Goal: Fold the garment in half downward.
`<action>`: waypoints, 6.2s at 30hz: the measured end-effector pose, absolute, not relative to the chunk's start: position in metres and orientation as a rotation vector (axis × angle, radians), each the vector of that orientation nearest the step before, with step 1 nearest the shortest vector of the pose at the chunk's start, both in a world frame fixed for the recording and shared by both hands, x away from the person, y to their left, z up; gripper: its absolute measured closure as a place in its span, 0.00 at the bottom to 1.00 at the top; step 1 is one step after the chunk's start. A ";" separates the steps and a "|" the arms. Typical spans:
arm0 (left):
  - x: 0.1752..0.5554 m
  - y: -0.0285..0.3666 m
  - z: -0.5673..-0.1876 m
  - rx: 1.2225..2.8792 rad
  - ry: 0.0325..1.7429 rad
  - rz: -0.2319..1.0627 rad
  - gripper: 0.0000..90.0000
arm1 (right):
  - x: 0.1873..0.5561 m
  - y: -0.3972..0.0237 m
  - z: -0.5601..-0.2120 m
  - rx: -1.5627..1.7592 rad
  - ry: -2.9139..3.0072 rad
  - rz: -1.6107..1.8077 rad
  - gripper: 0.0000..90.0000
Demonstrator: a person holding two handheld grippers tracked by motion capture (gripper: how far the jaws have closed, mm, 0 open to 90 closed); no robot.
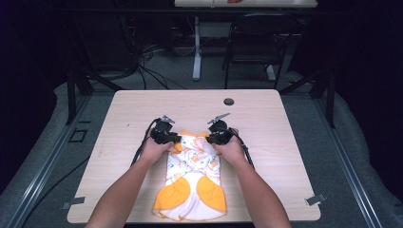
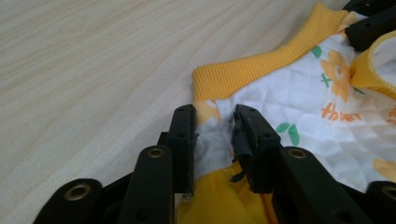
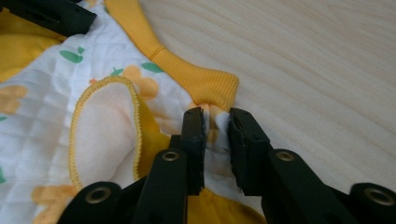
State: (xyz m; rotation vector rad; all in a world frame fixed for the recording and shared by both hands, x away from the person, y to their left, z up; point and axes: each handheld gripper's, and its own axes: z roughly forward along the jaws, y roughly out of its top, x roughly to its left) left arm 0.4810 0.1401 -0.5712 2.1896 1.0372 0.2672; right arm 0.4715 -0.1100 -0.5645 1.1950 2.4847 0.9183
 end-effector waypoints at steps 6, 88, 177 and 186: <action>0.483 0.143 -0.568 2.175 1.049 0.246 0.92 | 0.470 -0.111 -0.560 1.158 2.485 0.939 0.93; 0.430 0.164 -0.491 2.078 0.830 0.458 0.99 | 0.422 -0.110 -0.475 0.709 2.353 0.985 0.95; 0.341 0.158 -0.540 2.090 0.734 0.164 1.00 | 0.373 -0.129 -0.523 0.771 2.573 1.203 0.99; 0.320 0.151 -0.554 2.128 0.679 0.102 1.00 | 0.348 -0.135 -0.534 0.716 2.631 1.165 0.98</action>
